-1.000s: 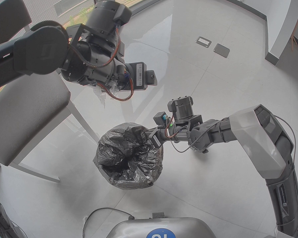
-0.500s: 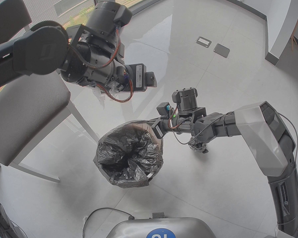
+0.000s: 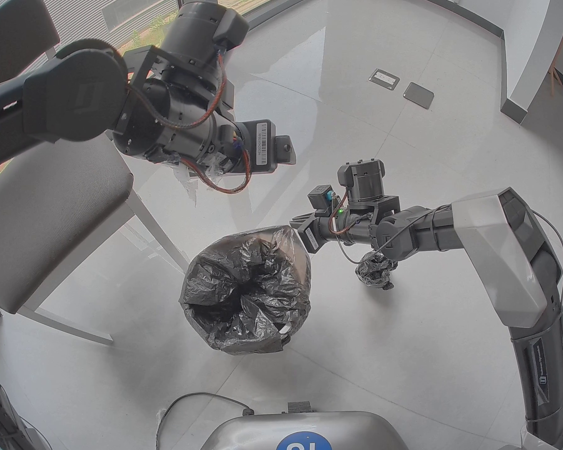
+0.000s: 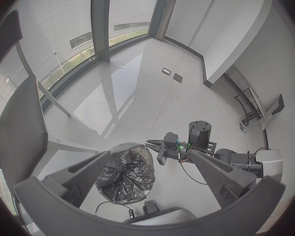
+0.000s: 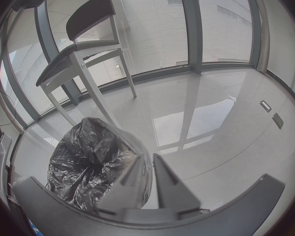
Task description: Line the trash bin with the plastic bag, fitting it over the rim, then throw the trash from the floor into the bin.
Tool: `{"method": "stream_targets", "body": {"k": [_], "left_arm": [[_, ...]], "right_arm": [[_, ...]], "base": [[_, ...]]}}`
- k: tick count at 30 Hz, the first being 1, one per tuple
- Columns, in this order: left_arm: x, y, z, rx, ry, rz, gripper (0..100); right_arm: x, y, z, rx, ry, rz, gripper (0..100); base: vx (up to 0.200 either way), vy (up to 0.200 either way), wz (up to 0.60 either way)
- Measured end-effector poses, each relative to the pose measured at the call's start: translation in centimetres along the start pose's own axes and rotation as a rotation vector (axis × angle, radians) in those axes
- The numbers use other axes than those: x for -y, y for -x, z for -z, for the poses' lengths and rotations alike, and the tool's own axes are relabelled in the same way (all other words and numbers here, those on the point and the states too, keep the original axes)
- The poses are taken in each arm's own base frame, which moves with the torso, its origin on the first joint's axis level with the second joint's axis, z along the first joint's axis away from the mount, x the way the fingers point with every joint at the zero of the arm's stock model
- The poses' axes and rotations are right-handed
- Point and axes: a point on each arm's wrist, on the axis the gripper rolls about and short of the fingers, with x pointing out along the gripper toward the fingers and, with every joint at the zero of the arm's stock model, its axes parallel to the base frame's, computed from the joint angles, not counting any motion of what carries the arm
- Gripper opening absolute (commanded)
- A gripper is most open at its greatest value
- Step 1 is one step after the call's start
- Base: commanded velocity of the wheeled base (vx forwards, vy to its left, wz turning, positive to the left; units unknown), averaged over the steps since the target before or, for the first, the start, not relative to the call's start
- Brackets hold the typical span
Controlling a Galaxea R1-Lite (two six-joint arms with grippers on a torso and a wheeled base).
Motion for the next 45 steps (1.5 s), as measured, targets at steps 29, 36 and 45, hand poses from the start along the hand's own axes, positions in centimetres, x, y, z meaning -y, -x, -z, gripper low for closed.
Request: {"method": "stream_targets", "body": {"k": [29, 36, 45], "left_arm": [[0.3, -0.4, 0.8, -0.039, -0.019, -0.002, 100], [-0.4, -1.5, 2.3, -0.106, -0.108, -0.059, 100], [-1.8, -2.1, 3.7, -0.149, -0.171, -0.126, 100]], "right_arm": [[2.6, 9.2, 4.4, -0.241, -0.093, 0.080, 100], [6.7, 14.9, 8.0, -0.339, -0.091, 0.185, 100], [8.8, 17.1, 9.7, -0.365, -0.106, 0.244, 100]], "base": [[0.000, 0.000, 0.00], [0.000, 0.000, 0.00], [0.000, 0.000, 0.00]]}}
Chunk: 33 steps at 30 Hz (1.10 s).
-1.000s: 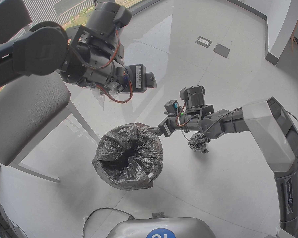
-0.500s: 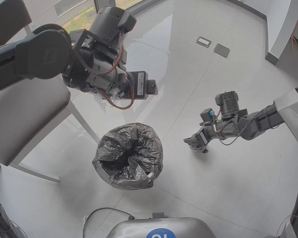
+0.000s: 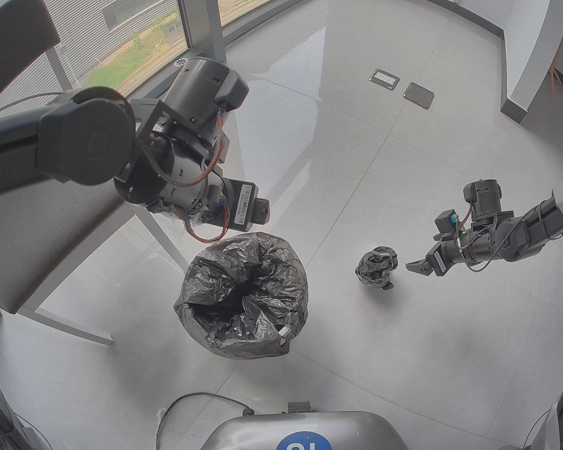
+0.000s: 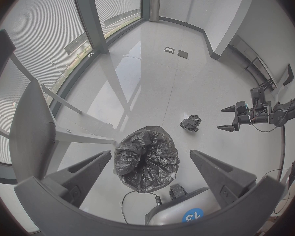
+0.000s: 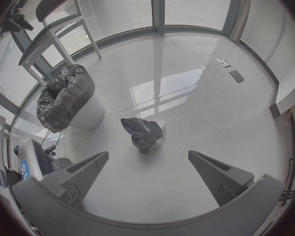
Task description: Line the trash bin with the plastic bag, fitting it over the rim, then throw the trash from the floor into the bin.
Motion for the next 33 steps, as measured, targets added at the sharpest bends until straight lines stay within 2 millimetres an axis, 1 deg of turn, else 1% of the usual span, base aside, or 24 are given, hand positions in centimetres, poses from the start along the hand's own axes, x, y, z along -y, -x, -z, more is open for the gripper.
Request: {"method": "stream_targets", "body": {"k": [3, 9, 12, 18, 20, 25, 33], "left_arm": [[-0.3, 0.2, 0.1, 0.010, -0.001, -0.011, 100], [-1.1, 0.6, 0.7, 0.003, -0.034, -0.043, 100], [-1.8, 0.6, 1.1, 0.016, -0.062, -0.061, 100], [-2.9, 0.3, 1.5, 0.117, -0.068, -0.077, 100], [-3.2, 0.2, 2.0, 0.137, -0.078, -0.082, 100], [-3.7, 0.4, 2.8, 0.139, -0.092, -0.089, 100], [-4.0, 0.7, 2.9, 0.145, -0.088, -0.088, 100]], "right_arm": [[0.4, -0.5, 0.3, 0.001, 0.000, 0.005, 100], [0.8, -2.3, 0.4, 0.010, 0.001, -0.004, 100], [0.5, -3.4, 0.2, 0.019, 0.006, -0.026, 100], [0.0, -5.4, 0.1, 0.021, 0.011, -0.052, 100], [-0.3, -6.1, -0.1, 0.027, 0.017, -0.061, 100], [-1.2, -7.8, -0.4, 0.030, 0.025, -0.083, 100], [-1.7, -10.3, -0.3, 0.032, 0.036, -0.098, 100]], "base": [[0.000, 0.000, 0.00], [0.000, 0.000, 0.00], [0.000, 0.000, 0.00], [0.000, 0.000, 0.00], [0.000, 0.000, 0.00], [0.000, 0.000, 0.00], [0.000, 0.000, 0.00]]}}
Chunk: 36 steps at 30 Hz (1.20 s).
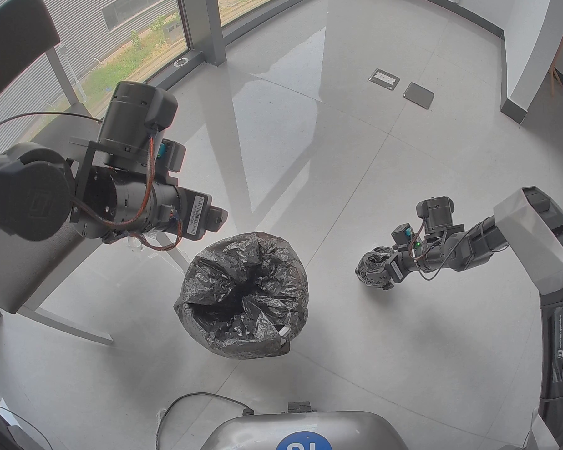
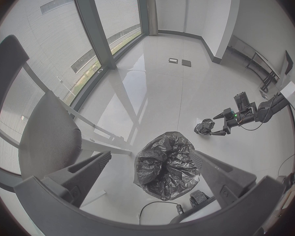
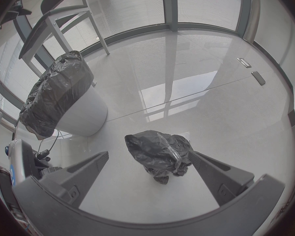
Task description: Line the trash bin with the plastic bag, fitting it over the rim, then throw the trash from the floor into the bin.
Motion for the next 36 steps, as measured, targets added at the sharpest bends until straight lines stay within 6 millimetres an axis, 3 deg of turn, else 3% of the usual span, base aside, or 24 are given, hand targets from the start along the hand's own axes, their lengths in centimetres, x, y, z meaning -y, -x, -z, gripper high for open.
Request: {"method": "stream_targets", "body": {"k": [12, 13, 24, 36], "left_arm": [[-0.8, 0.4, -1.1, 0.042, 0.026, -0.013, 100], [-0.9, 0.4, -1.2, 0.043, 0.027, -0.014, 100], [-1.0, 0.5, -1.1, 0.043, 0.037, -0.009, 100], [-0.9, 0.0, 0.0, -0.001, 0.043, -0.011, 100]], "right_arm": [[1.1, -4.1, 1.6, -0.003, 0.000, 0.009, 100], [1.1, -4.4, 1.9, -0.006, 0.001, 0.008, 0], [1.1, -5.5, 2.8, -0.021, 0.000, 0.002, 0], [1.2, -2.2, 1.5, -0.016, 0.018, 0.012, 0]], "base": [[0.000, 0.000, 0.00], [0.000, 0.000, 0.00], [0.000, 0.000, 0.00], [0.000, 0.000, 0.00]]}}
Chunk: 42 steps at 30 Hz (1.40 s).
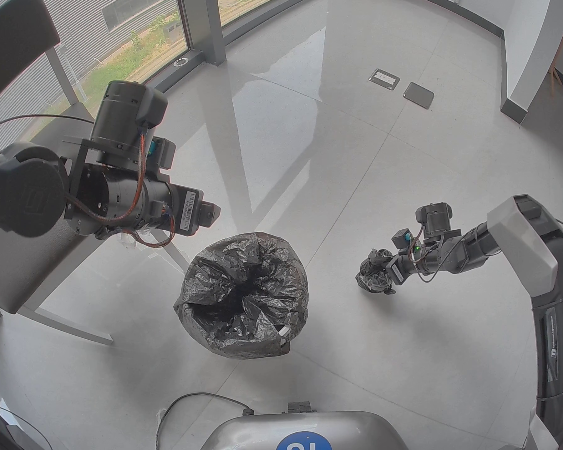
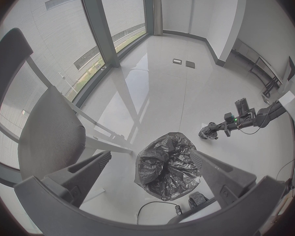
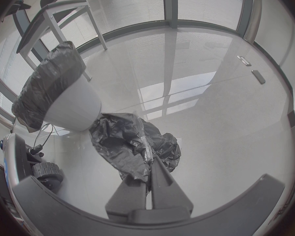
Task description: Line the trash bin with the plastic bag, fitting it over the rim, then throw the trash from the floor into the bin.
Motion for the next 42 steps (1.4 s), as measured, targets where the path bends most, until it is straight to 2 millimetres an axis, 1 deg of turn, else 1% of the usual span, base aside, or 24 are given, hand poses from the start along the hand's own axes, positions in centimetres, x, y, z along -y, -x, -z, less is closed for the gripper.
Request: {"method": "stream_targets", "body": {"k": [3, 6, 10, 12, 15, 17, 20, 24, 29, 31, 34, 37, 42], "left_arm": [[0.0, -0.1, 0.2, -0.007, 0.001, -0.001, 100], [0.0, -0.3, 0.6, -0.022, -0.002, -0.003, 100], [-0.2, -0.7, 1.3, -0.051, -0.007, -0.013, 100], [-0.3, -0.9, 1.7, -0.066, -0.009, -0.018, 100], [-0.5, -1.1, 2.3, -0.088, -0.011, -0.025, 100], [-0.6, -1.3, 2.7, -0.102, -0.012, -0.030, 100], [-0.7, -1.5, 3.3, -0.125, -0.015, -0.036, 100], [-1.2, -1.9, 4.2, -0.160, -0.018, -0.054, 100], [-2.0, -2.2, 5.0, -0.190, -0.013, -0.078, 100], [-2.1, -2.1, 5.0, -0.188, -0.012, -0.081, 100], [-2.3, -2.0, 5.0, -0.179, -0.013, -0.085, 100], [-2.3, -2.0, 4.8, -0.157, -0.014, -0.084, 100], [-2.3, -2.0, 4.6, -0.142, -0.014, -0.085, 100]], "right_arm": [[0.1, 2.0, -1.1, 0.019, 0.015, 0.013, 0], [-0.3, 4.7, -2.8, 0.049, 0.040, 0.021, 0], [-1.5, 8.8, -5.5, 0.108, 0.081, 0.029, 0], [-2.5, 10.8, -7.0, 0.146, 0.105, 0.023, 0], [-5.1, 13.4, -9.2, 0.213, 0.147, -0.018, 0], [-7.5, 14.9, -10.7, 0.259, 0.177, -0.065, 0], [-10.8, 16.7, -12.3, 0.317, 0.202, -0.135, 0], [-15.0, 18.7, -13.9, 0.381, 0.227, -0.235, 0], [-18.5, 20.0, -14.5, 0.420, 0.262, -0.346, 0], [-19.3, 20.1, -14.6, 0.425, 0.271, -0.368, 0], [-20.0, 20.0, -14.6, 0.430, 0.280, -0.390, 0], [-20.4, 19.2, -14.6, 0.429, 0.283, -0.415, 0], [-20.9, 16.9, -14.3, 0.408, 0.264, -0.442, 0]], "base": [[0.000, 0.000, 0.00], [0.000, 0.000, 0.00], [0.000, 0.000, 0.00], [0.000, 0.000, 0.00], [0.000, 0.000, 0.00], [0.000, 0.000, 0.00], [0.000, 0.000, 0.00], [0.000, 0.000, 0.00], [0.000, 0.000, 0.00], [0.000, 0.000, 0.00], [0.000, 0.000, 0.00], [0.000, 0.000, 0.00], [0.000, 0.000, 0.00]]}}
